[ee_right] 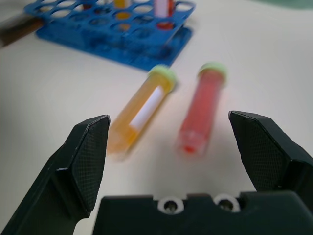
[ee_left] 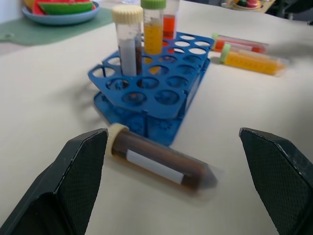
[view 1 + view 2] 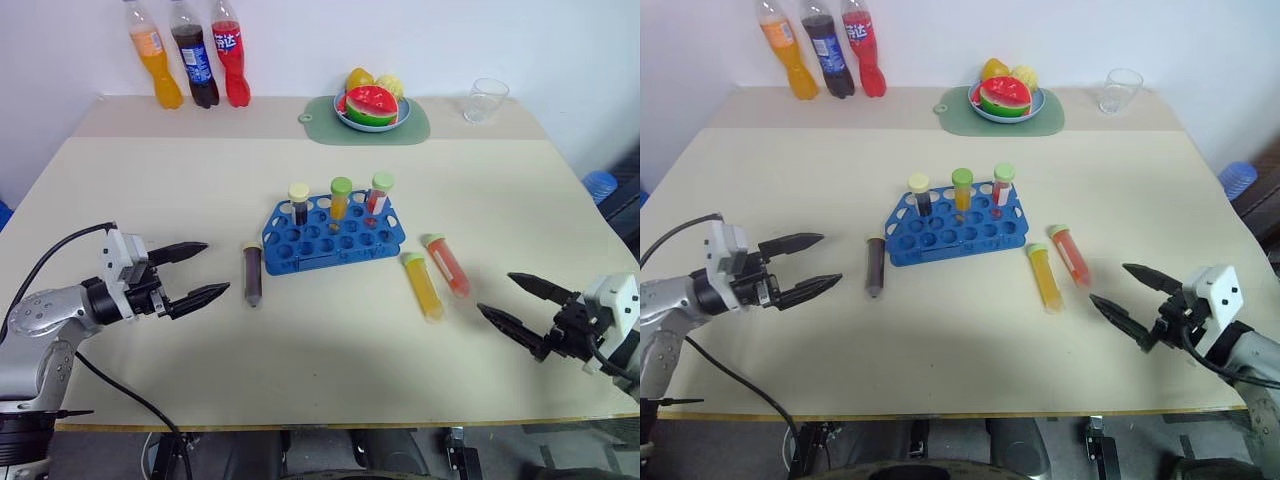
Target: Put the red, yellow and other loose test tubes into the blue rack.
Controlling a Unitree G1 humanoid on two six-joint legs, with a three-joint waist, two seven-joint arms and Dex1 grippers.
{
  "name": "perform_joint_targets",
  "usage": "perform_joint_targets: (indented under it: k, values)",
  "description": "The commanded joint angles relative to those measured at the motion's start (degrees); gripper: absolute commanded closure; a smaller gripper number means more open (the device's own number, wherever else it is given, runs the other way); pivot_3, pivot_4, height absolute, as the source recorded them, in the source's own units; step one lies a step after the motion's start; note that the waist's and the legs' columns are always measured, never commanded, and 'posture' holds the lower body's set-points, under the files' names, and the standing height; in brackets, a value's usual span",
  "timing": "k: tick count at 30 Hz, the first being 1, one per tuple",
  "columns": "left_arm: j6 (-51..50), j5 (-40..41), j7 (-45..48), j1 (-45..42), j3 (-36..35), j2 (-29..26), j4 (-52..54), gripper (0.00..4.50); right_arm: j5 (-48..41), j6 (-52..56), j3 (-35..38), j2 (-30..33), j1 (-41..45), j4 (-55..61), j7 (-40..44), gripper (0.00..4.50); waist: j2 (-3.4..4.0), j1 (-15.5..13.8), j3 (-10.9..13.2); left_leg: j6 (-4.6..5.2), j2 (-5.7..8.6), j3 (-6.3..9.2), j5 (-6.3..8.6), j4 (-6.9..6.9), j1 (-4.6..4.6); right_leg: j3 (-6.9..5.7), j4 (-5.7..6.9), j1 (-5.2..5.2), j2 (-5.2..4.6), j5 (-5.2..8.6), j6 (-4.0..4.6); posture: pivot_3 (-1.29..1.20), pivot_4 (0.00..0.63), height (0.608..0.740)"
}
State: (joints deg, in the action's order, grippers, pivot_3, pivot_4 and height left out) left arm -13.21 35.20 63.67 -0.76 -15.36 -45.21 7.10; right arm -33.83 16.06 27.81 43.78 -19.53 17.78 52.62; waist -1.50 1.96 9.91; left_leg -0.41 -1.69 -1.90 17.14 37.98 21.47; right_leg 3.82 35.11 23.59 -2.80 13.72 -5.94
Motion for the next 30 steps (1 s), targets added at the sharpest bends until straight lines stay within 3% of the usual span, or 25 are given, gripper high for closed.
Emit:
perform_joint_targets:
  k: [1, 8, 12, 21, 26, 30]
  values:
    - [0.38, 0.32, 0.1, -0.21, -1.81, -0.18, 1.45, 0.07, -0.36, 0.49, 1.63, 0.47, 0.15, 1.69, 0.08, 0.18, -0.01, 0.0, 0.0, 0.0, 0.0, 0.0, 0.0, 0.0, 0.0, 0.0, 0.0, 0.0, 0.0, 0.0, 0.0, 0.0, 0.15, 0.74]
    - [-0.35, 1.72, 0.9, -2.36, -1.22, 0.23, 1.83, 0.07, -1.41, 4.95, 1.4, 0.47, 3.46, 3.89, -4.39, 0.18, -0.01, -0.07, 0.01, 0.0, 0.0, 0.0, 0.0, 0.01, 0.02, 0.0, 0.0, 0.03, 0.01, 0.0, 0.0, 0.0, 0.15, 0.74]
    - [0.75, 0.21, 1.79, -4.03, 0.73, 0.79, 2.02, 0.07, -4.2, 16.62, -0.21, 2.78, 9.17, 6.2, -10.61, 0.18, 0.0, -0.09, 0.01, 0.0, 0.0, 0.0, 0.0, 0.01, 0.02, 0.01, 0.0, 0.04, 0.02, 0.0, 0.0, 0.0, 0.15, 0.74]
    - [1.3, -1.22, 0.97, -4.37, 3.11, 3.28, 3.15, 0.07, -10.87, 48.12, -7.12, 7.31, 31.39, 1.69, -23.45, 0.18, -0.01, 0.11, 0.0, 0.0, -0.01, 0.02, 0.0, 0.0, 0.23, 0.03, 0.04, 0.26, 0.04, -0.01, 0.01, 0.0, 0.15, 0.74]
    - [0.94, -1.3, -0.1, -3.66, 3.06, 4.04, 4.32, 0.07, -8.42, 56.97, -14.12, 6.03, 43.28, -6.8, -26.67, 0.18, 0.01, 0.06, -0.01, 0.01, 0.0, 0.01, -0.02, 0.21, 0.94, 0.04, 0.21, 0.96, 0.04, -0.05, 0.0, 0.0, 0.15, 0.74]
    - [0.68, -1.19, -0.73, -2.15, 2.78, 4.33, 5.68, 0.07, -5.59, 59.37, -19.34, 6.16, 49.37, -12.41, -26.19, 0.18, 0.01, 0.04, -0.01, 0.01, 0.03, 0.01, -0.01, 0.19, 0.98, 0.03, 0.21, 0.98, 0.05, -0.13, -0.17, 0.0, 0.15, 0.74]
